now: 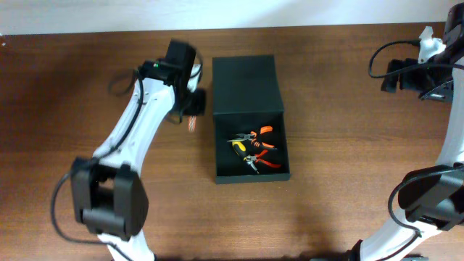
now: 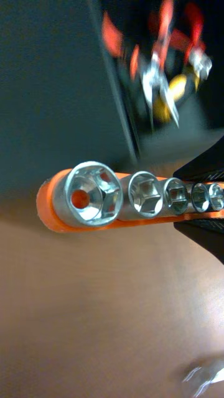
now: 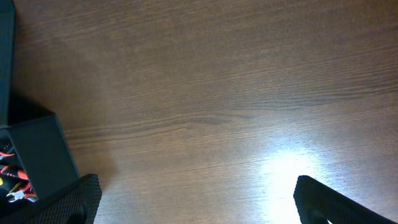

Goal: Pack container

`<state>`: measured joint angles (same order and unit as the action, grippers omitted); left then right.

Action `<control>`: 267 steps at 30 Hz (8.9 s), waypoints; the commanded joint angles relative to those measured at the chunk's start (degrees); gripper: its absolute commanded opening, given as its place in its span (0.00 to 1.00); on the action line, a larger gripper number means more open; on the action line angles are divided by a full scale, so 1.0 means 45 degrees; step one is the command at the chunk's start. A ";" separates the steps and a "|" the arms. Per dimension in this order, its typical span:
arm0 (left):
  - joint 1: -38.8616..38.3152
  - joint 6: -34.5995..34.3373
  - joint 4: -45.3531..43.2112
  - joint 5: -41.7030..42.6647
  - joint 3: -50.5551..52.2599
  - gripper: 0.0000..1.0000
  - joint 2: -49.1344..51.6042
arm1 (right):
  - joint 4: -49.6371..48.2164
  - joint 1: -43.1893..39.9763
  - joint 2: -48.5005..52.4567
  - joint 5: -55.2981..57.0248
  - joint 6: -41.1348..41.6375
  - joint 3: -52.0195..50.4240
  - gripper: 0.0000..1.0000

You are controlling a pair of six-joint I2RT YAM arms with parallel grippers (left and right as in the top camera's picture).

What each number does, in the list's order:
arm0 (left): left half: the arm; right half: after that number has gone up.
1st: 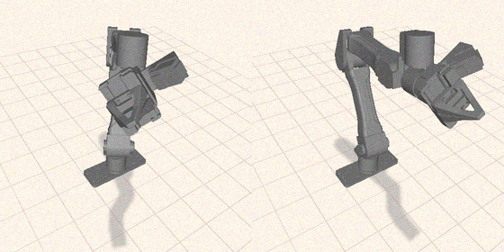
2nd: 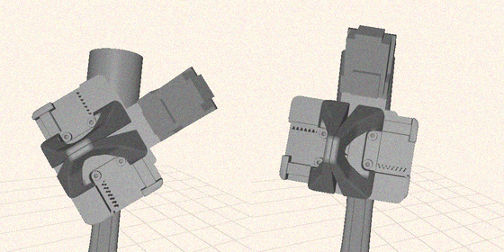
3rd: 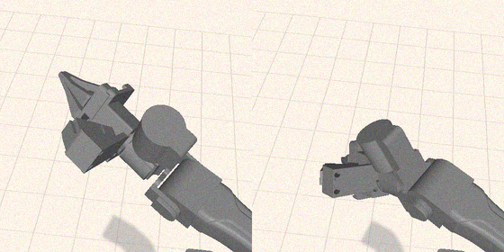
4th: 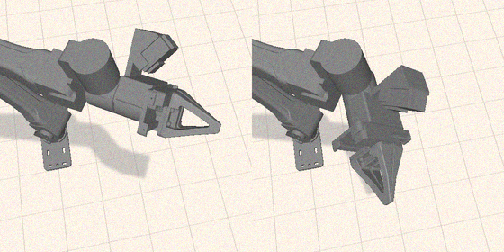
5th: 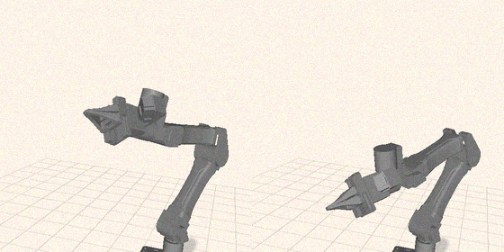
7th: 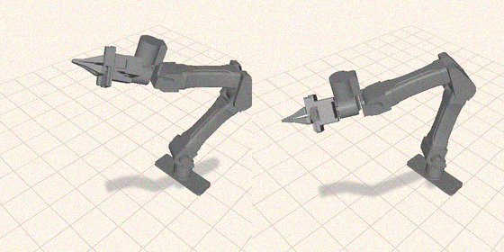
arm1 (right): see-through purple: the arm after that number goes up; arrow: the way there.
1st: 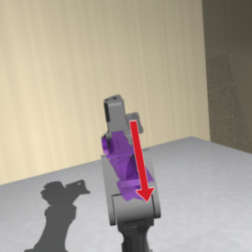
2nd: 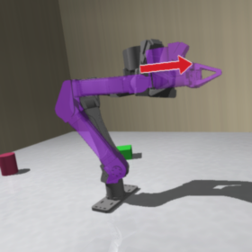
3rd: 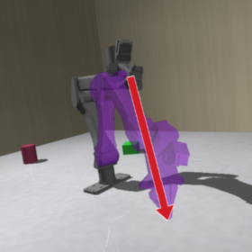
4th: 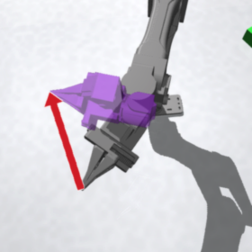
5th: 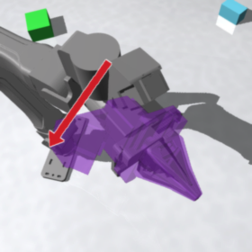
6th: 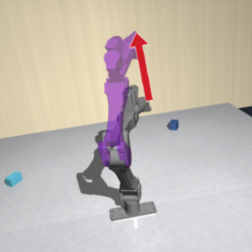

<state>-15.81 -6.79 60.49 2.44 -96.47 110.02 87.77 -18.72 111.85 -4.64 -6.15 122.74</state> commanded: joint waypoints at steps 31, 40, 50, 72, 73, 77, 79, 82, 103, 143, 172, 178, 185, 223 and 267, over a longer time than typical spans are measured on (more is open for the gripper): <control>-0.4838 1.1055 0.2040 0.1151 -0.1846 0.50 0.3381 | 0.0194 -0.1511 -0.0131 -0.0262 0.0481 -0.0063 0.99; -0.4493 0.8752 0.3779 -0.1360 -0.4269 0.74 0.2084 | 0.0194 -0.1511 -0.0131 -0.0262 0.0481 -0.0063 0.99; 0.0408 0.4459 0.6363 -0.1656 -0.5858 0.99 -0.2244 | 0.0194 -0.1511 -0.0131 -0.0262 0.0481 -0.0063 0.99; 0.6207 0.5867 -0.1287 -0.0617 0.6324 0.99 -0.3978 | 0.0189 -0.1511 -0.0131 -0.0262 0.0481 -0.0063 0.99; 0.6275 0.5867 -0.1574 -0.0578 0.6620 0.99 -0.3861 | 0.0189 -0.1511 -0.0131 -0.0262 0.0481 -0.0063 0.99; 0.6324 0.5872 -0.2487 -0.0476 0.7427 0.99 -0.3356 | 0.0170 -0.1511 -0.0131 -0.0262 0.0476 -0.0063 0.99; 0.6324 0.5867 -0.2880 -0.0486 0.7694 0.99 -0.2968 | 0.0160 -0.1511 -0.0131 -0.0257 0.0476 -0.0063 0.99; 0.6329 0.5867 -0.3220 -0.0486 0.7839 0.99 -0.2351 | 0.0165 -0.1511 -0.0131 -0.0257 0.0476 -0.0063 0.99; 0.6324 0.5853 -0.3521 -0.0403 0.7932 0.89 -0.0325 | 0.0170 -0.1511 -0.0131 -0.0257 0.0476 -0.0063 0.99; -0.2045 1.0443 0.0729 0.1413 -0.0719 0.02 -0.2195 | 0.0253 -0.1511 -0.0131 -0.0257 0.0476 -0.0063 0.99; -0.4469 1.1798 0.1350 0.1404 -0.0797 0.99 0.2725 | 0.0306 -0.1511 -0.0131 -0.0272 0.0481 -0.0063 0.99; -0.4342 0.9952 0.2851 0.0262 -0.3235 0.99 0.2093 | 0.0296 -0.1511 -0.0131 -0.0811 0.0476 -0.0063 0.99; -0.2793 0.8170 0.4318 0.0811 -0.6489 0.83 0.0874 | 0.0937 -0.1409 -0.0126 -0.2788 0.0335 -0.0063 0.44; 0.2764 0.7325 0.4886 0.8952 -0.6620 0.02 0.7868 | -0.0277 0.3016 0.6951 -0.8092 -0.1588 -0.0976 0.04; 0.1957 0.5319 0.1598 0.9607 -0.6625 0.02 0.9233 | -0.3915 0.4299 0.8514 -0.8106 -0.1054 -0.0976 0.09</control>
<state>-6.09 16.86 68.55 45.95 -126.32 151.02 71.46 -0.05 149.18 -51.79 -14.87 118.61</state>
